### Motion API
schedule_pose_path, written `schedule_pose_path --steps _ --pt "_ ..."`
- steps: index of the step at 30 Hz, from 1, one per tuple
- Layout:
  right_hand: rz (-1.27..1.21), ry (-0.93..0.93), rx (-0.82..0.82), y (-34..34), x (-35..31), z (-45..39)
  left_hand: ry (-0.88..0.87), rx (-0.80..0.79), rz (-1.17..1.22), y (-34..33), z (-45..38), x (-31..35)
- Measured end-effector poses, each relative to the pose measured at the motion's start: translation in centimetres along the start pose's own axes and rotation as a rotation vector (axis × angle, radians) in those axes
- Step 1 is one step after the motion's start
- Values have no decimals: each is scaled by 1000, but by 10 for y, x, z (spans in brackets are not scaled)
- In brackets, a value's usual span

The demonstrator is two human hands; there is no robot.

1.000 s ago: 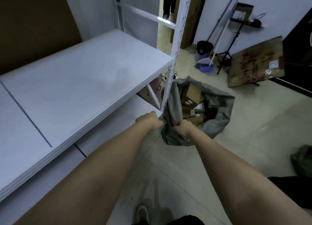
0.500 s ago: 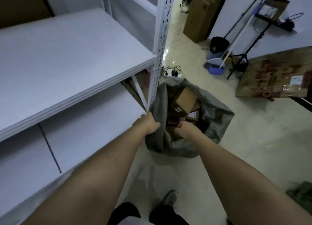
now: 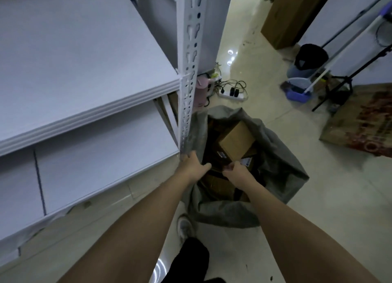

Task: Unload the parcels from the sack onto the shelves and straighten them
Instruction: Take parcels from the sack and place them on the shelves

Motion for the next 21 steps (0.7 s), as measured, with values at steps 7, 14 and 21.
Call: schedule_pose_path --steps 7,14,21 --pt "-198 -112 16 20 40 -97 50 -79 104 -53 -91 28" --pt "-448 -161 102 12 67 -205 125 -95 174 -105 -196 31" --pt "-836 -326 278 -10 98 -302 256 2 436 -159 -297 21"
Point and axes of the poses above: each hand's wrist, its own z-axis away from the middle knuckle, its own y-axis out of the back of the hand, x = y × z, the point moved 1 cm from there along -z, towards the middle knuckle, and after that the axes turned 7 degrees about -z, right-handed, at the moved point
